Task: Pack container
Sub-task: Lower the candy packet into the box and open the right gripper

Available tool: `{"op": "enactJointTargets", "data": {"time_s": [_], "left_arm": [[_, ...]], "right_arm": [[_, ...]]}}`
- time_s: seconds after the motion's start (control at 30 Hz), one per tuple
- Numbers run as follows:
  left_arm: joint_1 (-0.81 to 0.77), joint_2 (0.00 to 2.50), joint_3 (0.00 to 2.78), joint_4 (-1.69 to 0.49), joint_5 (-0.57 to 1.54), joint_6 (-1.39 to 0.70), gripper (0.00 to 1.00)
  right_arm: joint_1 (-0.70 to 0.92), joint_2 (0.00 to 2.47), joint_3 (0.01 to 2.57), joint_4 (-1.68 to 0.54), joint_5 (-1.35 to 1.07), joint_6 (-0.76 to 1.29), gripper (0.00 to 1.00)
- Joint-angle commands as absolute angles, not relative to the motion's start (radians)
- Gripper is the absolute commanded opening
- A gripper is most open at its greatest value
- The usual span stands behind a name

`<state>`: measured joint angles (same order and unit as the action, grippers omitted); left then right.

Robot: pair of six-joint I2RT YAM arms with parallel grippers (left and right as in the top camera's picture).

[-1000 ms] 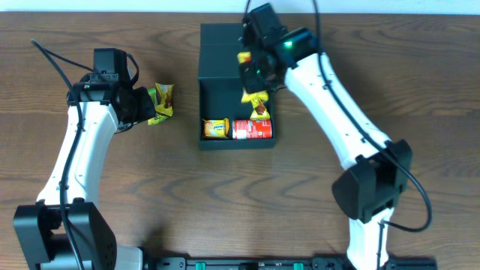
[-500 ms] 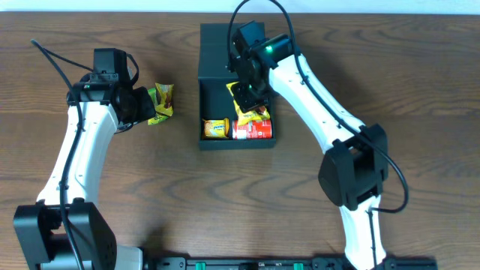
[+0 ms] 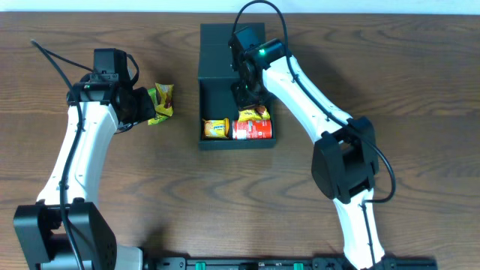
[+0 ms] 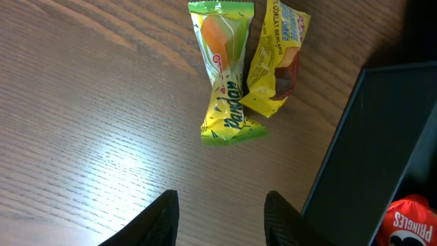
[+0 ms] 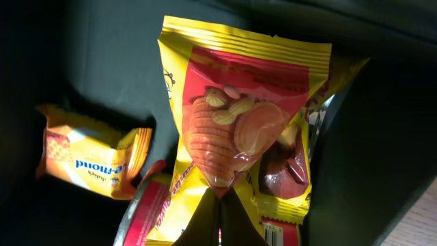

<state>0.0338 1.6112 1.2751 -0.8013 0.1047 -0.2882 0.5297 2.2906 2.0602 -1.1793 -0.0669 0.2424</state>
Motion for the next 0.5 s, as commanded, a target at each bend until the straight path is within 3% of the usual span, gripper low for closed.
{"op": "enactJointTargets", "data": {"time_s": [0.0, 0.47], "left_arm": [[0.037, 1.612, 1.271, -0.803, 0.097, -0.292, 0.42], [0.037, 1.612, 1.271, -0.804, 0.097, -0.292, 0.42]], "right_arm": [[0.536, 2.302, 2.071, -1.158, -0.052, 0.292, 0.02], [0.562, 2.324, 2.071, -1.154, 0.002, 0.337, 0.01]]}}
